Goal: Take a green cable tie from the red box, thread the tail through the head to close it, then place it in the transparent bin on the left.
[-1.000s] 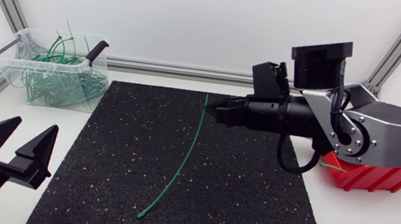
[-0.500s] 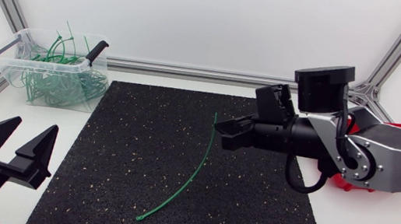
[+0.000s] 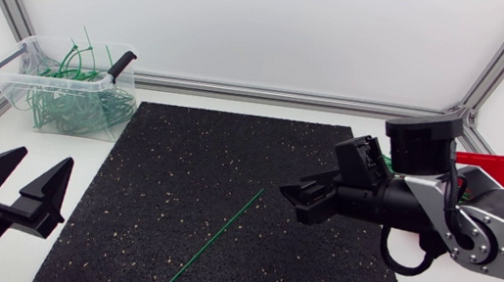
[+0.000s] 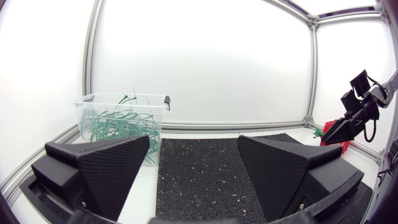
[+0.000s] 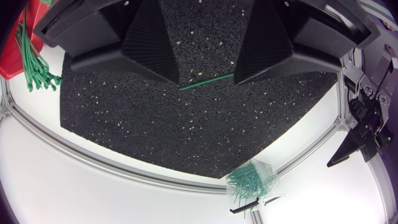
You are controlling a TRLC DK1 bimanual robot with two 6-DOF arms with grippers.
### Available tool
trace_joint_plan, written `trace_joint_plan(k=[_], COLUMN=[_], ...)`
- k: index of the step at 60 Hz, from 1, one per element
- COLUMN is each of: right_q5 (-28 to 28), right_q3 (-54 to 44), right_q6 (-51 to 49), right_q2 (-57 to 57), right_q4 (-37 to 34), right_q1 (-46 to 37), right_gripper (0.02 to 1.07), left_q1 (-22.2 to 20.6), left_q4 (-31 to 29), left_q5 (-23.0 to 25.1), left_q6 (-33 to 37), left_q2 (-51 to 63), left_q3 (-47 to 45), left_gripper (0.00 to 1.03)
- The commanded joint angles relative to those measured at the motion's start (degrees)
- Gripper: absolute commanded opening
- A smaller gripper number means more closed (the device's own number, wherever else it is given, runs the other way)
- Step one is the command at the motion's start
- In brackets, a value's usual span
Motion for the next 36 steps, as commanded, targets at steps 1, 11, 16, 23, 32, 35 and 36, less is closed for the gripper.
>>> trace_joint_plan(k=[1,11,16,23,32,35,36], right_q5=[0.53,0.53,4.22,10.11,12.75,12.84,12.84], right_q3=[-0.97,0.43,2.54,5.53,9.05,10.1,10.37], right_q6=[-2.63,-10.27,-15.55,-25.13,-30.22,-32.69,-33.21], right_q2=[-2.6,-3.84,-2.87,1.09,5.92,6.98,7.41], right_q4=[-1.15,-4.93,-9.23,-13.28,-15.21,-15.91,-16.09], right_q1=[-0.86,0.54,4.41,9.86,13.11,14.61,14.87], right_gripper=[0.93,0.94,0.99,1.02,1.02,1.02,1.02], left_q1=[-0.43,-0.69,-0.69,-0.69,-0.6,-0.6,-0.6], left_q4=[-1.26,-1.34,-1.34,-1.34,-1.26,-1.34,-1.34], left_q5=[0.04,-0.05,-0.05,-0.05,-0.14,-0.14,-0.14], left_q6=[-1.16,-1.16,-1.16,-1.16,-1.16,-1.16,-1.16], left_q2=[0.14,0.23,0.23,0.23,0.23,0.23,0.23], left_q3=[-2.28,-2.28,-2.28,-2.28,-2.28,-2.28,-2.28], left_gripper=[0.99,0.99,0.99,0.99,0.99,0.99,0.99])
